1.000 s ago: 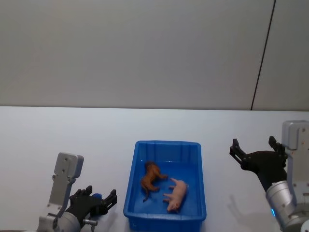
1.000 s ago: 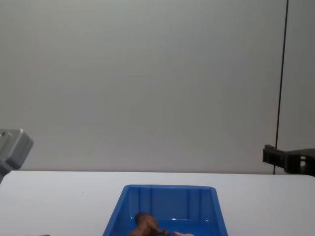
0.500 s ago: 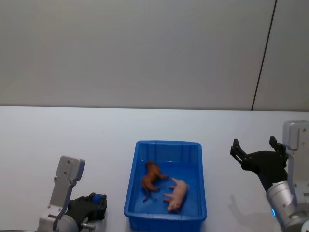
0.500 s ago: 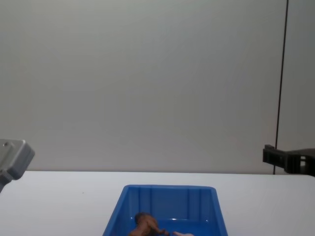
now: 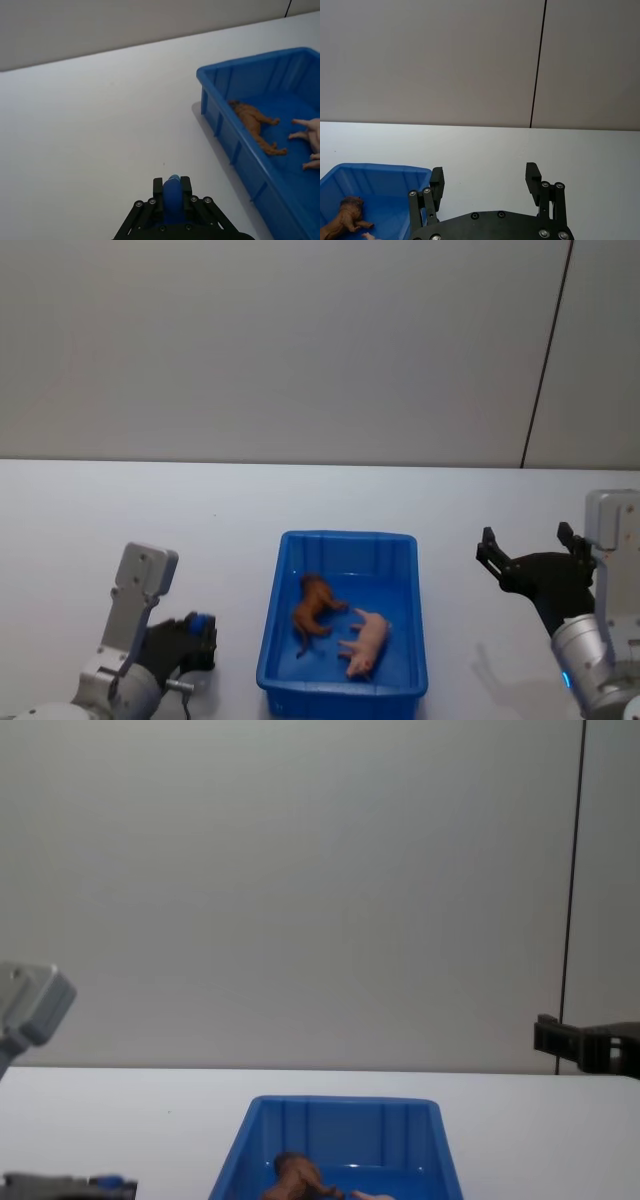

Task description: Pick up the two dolls from the table and place them into the box.

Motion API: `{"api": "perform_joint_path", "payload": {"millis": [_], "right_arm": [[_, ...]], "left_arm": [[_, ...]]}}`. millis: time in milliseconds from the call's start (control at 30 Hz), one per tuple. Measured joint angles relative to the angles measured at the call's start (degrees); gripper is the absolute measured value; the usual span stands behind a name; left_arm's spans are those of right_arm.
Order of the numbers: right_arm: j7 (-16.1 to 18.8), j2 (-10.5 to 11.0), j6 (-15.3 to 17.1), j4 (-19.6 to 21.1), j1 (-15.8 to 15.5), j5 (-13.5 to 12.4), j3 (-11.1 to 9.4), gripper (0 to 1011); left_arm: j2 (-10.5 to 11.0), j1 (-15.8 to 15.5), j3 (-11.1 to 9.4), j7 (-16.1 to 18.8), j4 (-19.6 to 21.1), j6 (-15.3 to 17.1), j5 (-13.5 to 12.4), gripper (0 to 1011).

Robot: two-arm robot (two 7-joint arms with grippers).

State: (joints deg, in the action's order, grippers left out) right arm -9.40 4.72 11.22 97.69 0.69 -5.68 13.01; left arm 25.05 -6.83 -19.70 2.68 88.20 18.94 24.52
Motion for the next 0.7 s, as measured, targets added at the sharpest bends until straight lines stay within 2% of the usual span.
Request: {"api": "perform_joint_path", "payload": {"millis": [433,700], "right_arm": [[0.0,0.0,0.0,0.0,0.0,0.0,0.0,1001],[0.0,0.0,0.0,0.0,0.0,0.0,0.0,1001]], "left_arm": [[-0.2,-1.8,0.4,-4.2,2.3,-5.0,-3.3,137],[-0.8,-3.7,0.7,-10.4,2.6,-9.5,-3.9,132]]}}
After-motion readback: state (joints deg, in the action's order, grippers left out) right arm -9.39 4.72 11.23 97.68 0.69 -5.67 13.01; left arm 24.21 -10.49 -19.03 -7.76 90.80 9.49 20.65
